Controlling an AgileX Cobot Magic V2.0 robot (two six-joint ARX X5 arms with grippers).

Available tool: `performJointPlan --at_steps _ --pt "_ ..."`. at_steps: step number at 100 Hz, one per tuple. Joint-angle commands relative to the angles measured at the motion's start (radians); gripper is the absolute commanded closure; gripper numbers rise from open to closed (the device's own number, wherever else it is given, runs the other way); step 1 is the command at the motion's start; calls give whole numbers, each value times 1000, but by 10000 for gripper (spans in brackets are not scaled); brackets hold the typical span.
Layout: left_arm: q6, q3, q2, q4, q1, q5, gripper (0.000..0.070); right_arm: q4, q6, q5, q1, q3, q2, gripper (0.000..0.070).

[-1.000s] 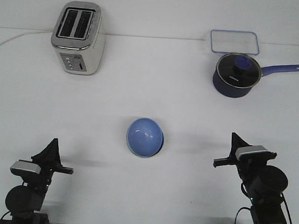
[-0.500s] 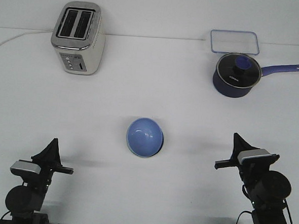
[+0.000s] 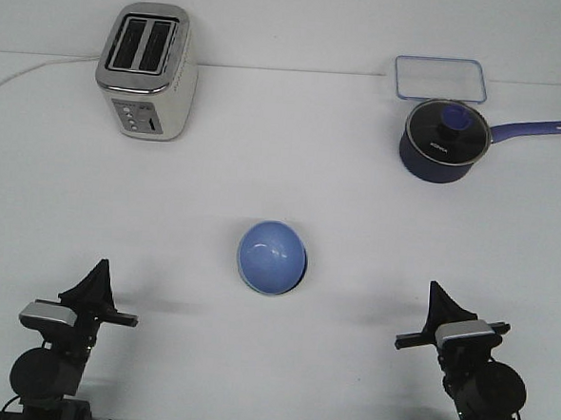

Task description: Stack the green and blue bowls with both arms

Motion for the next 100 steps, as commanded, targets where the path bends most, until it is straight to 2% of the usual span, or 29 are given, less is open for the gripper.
performJointPlan --at_steps 1,14,35,47,100 --pt "-1 -19 -2 12 1 2 689 14 4 4 1 -19 -41 699" --pt "-1 -19 -2 12 1 2 689 16 4 21 0 -73 -134 699" --pt "-1 -19 -2 8 1 2 689 97 4 27 -5 -127 -132 699" --pt "-1 -19 -2 8 1 2 689 185 5 27 -5 -163 -132 699" --pt "-1 -19 -2 6 1 2 689 190 3 29 -5 -163 -132 699"
